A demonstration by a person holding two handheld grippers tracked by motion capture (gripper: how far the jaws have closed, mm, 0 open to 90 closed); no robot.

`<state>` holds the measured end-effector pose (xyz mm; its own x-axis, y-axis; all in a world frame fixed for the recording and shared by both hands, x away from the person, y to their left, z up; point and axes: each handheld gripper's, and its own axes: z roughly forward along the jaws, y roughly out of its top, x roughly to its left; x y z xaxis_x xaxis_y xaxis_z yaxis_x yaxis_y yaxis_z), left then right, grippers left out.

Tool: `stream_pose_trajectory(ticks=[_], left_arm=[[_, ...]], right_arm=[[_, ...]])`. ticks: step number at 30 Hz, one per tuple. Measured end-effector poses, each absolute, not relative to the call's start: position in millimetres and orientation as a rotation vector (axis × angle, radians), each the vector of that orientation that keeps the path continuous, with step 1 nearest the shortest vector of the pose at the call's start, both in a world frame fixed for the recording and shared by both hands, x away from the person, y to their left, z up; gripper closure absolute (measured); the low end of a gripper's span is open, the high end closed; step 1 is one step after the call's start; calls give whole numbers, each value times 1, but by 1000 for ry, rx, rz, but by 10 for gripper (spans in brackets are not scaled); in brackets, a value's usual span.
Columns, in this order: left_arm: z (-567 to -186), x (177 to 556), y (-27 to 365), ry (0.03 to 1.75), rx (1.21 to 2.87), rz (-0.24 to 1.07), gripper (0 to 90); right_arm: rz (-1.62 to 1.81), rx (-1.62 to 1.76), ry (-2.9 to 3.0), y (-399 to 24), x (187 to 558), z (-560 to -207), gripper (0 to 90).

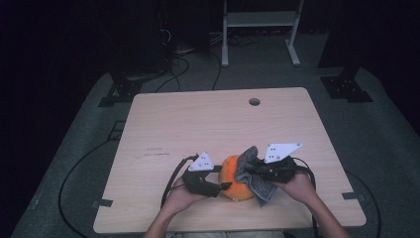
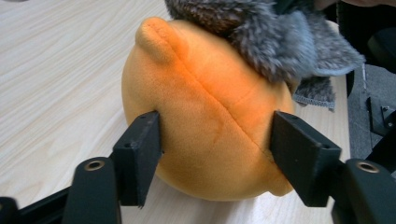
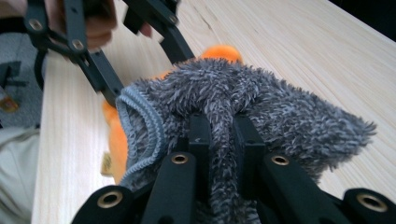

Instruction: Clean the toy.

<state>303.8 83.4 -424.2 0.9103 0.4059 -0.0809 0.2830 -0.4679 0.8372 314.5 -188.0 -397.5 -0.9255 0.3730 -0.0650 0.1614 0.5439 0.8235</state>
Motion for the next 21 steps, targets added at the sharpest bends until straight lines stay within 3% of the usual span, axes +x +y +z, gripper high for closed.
stream_pose_trajectory(ticks=[7,14,21], left_arm=[[-422,298,78,433,2116,199,382],[-418,287,70,328,2159,255,388],[-429,295,85,403,2182,218,400]], right_arm=[[1248,517,2553,-212,313,-394,798],[1292,285,2573,-166,298,-362,798],[1262,349,2606,-160,314,-376,799]])
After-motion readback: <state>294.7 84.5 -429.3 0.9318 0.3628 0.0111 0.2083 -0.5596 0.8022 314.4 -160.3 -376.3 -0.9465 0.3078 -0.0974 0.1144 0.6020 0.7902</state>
